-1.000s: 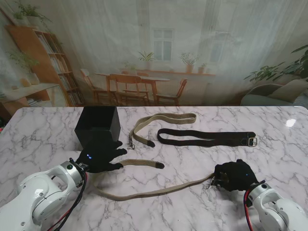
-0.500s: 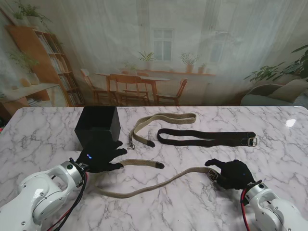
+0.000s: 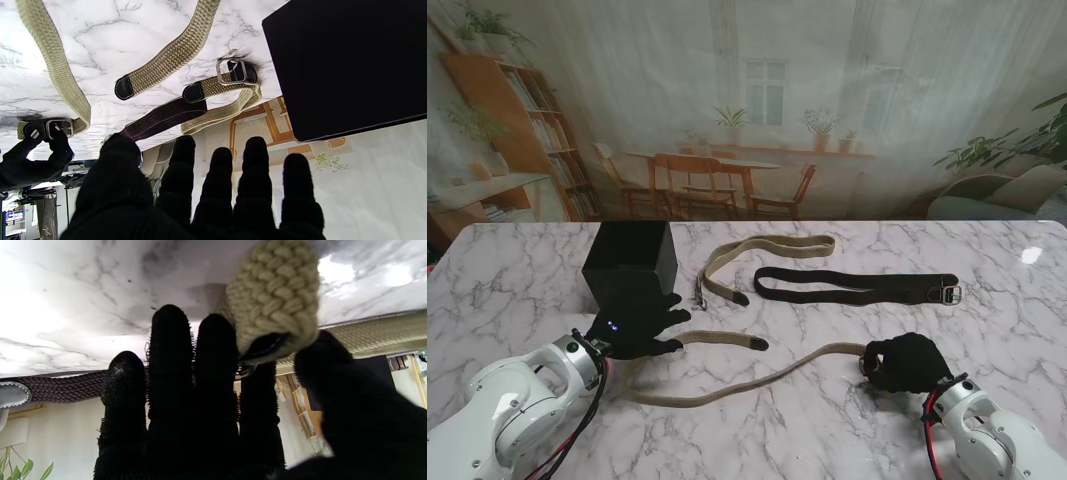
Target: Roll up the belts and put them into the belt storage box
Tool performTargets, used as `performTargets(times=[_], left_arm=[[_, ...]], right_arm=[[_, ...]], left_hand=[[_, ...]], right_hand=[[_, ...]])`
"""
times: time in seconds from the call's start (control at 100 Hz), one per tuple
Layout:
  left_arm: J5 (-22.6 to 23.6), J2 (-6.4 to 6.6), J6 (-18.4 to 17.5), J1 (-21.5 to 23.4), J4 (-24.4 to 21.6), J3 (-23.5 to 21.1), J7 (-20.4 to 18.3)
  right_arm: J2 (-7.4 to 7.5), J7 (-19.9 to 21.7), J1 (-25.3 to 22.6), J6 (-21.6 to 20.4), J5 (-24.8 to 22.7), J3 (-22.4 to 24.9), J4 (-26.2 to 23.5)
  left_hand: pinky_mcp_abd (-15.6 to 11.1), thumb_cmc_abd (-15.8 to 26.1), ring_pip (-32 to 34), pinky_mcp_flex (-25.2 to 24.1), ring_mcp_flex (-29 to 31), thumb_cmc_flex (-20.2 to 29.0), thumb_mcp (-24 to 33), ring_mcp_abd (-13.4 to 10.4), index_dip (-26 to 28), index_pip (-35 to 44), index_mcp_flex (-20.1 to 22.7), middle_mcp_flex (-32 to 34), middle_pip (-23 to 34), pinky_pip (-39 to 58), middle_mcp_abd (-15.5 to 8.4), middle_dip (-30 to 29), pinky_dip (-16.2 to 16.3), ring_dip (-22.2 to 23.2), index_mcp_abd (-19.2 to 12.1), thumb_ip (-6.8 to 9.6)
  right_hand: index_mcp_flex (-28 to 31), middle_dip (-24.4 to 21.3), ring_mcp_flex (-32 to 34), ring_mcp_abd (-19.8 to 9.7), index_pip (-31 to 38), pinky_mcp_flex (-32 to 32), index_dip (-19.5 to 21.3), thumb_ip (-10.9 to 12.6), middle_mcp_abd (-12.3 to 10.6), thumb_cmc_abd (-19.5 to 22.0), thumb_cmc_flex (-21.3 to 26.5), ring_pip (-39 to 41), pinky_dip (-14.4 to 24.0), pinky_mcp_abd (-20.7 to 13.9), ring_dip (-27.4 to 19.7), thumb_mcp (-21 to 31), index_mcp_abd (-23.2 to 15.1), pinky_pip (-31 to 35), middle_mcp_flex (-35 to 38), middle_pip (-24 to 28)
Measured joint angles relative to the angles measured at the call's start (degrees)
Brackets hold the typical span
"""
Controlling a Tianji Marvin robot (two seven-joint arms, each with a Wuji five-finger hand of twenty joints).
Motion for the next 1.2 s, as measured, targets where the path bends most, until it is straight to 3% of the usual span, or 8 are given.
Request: performTargets(times=[0.12,0.29,0.5,0.66,0.81,0.88,1.03,1.2], left_arm=[[0.0,0.00,0.1,0.0,0.0,0.0,0.0],[0.1,0.01,0.4,0.0,0.1,0.1,-0.1],[0.1,0.00,0.9,-0.2,0.4,0.2,0.2],[0.0,-0.01,1.1,-0.2,0.5,0.2,0.3],[0.0,-0.01,1.2,-0.2,0.6,0.2,0.3],[0.0,-0.01,1.2,-0.2,0.7,0.2,0.3],[-0.1,-0.01,1.2,-0.3,0.8,0.2,0.2],[-0.1,-0.01,1.2,-0.3,0.8,0.2,0.1]], right_arm=[[-0.39,4.7,-0.6,-1.4,3.0,1.5,-1.4],[-0.12,17.1,-3.4,-2.3,3.6,5.1,-8.2],[1.07,26.9,-5.6,-2.3,4.8,7.4,-13.7],[1.70,27.5,-6.2,-0.8,-1.1,7.6,-15.6],[1.99,21.8,-5.5,0.0,-4.7,6.3,-14.0],[1.98,20.3,-5.0,0.1,-3.8,5.6,-12.6],[1.92,18.5,-4.4,1.1,-3.9,4.6,-11.4],[1.70,18.0,-4.4,2.4,-3.2,4.0,-11.0]], left_hand=[[0.0,0.0,0.0,0.0,0.0,0.0,0.0,0.0,0.0,0.0,0.0,0.0,0.0,0.0,0.0,0.0,0.0,0.0,0.0,0.00],[0.0,0.0,0.0,0.0,0.0,0.0,0.0,0.0,0.0,0.0,0.0,0.0,0.0,0.0,0.0,0.0,0.0,0.0,0.0,0.00],[0.0,0.0,0.0,0.0,0.0,0.0,0.0,0.0,0.0,0.0,0.0,0.0,0.0,0.0,0.0,0.0,0.0,0.0,0.0,0.00],[0.0,0.0,0.0,0.0,0.0,0.0,0.0,0.0,0.0,0.0,0.0,0.0,0.0,0.0,0.0,0.0,0.0,0.0,0.0,0.00],[0.0,0.0,0.0,0.0,0.0,0.0,0.0,0.0,0.0,0.0,0.0,0.0,0.0,0.0,0.0,0.0,0.0,0.0,0.0,0.00],[0.0,0.0,0.0,0.0,0.0,0.0,0.0,0.0,0.0,0.0,0.0,0.0,0.0,0.0,0.0,0.0,0.0,0.0,0.0,0.00],[0.0,0.0,0.0,0.0,0.0,0.0,0.0,0.0,0.0,0.0,0.0,0.0,0.0,0.0,0.0,0.0,0.0,0.0,0.0,0.00],[0.0,0.0,0.0,0.0,0.0,0.0,0.0,0.0,0.0,0.0,0.0,0.0,0.0,0.0,0.0,0.0,0.0,0.0,0.0,0.00]], right_hand=[[1.0,-1.9,0.0,-0.4,-4.7,0.1,5.0,1.7,-0.1,0.0,-3.2,-2.9,-0.5,-1.5,-1.0,-3.8,2.9,-0.3,0.1,-2.7],[-3.8,-6.7,-2.5,-3.0,-9.9,-1.2,5.4,3.5,-1.9,0.0,-3.2,-10.0,-1.7,-4.3,-5.0,-6.9,8.0,-2.1,-1.8,-10.4],[-13.9,-12.1,-9.4,-6.7,-13.7,-4.8,5.4,6.0,-4.5,-2.9,-1.6,-16.9,-2.5,-7.1,-11.1,13.1,11.6,-5.2,-8.9,-15.8],[-16.3,-13.8,-11.2,-10.5,-13.3,-4.4,6.6,5.8,-8.4,-7.6,8.5,-19.0,-3.7,-9.5,-13.8,19.3,11.5,-6.1,-10.1,-17.0],[-15.3,-13.2,-8.8,-10.5,-7.2,-1.2,7.3,2.3,-9.2,-9.2,12.4,-19.0,-5.3,-10.1,-13.7,16.2,10.3,-6.0,-6.9,-17.4],[-15.3,-10.3,-8.6,-8.9,-3.2,-1.2,6.6,0.9,-8.5,-8.5,12.3,-17.9,-5.6,-8.8,-11.7,11.5,6.5,-6.0,-6.5,-17.6],[-15.5,0.3,-13.3,-1.9,7.0,-6.4,6.4,-0.7,-0.1,-4.5,12.5,-13.6,-3.9,-1.4,-5.0,5.7,-4.6,-6.0,-17.3,-7.2],[-15.3,2.5,-22.2,-0.7,8.7,-10.3,7.2,-1.2,5.4,-3.5,11.0,-6.6,0.1,2.9,-1.7,4.8,-8.2,-6.0,-35.5,-1.9]])
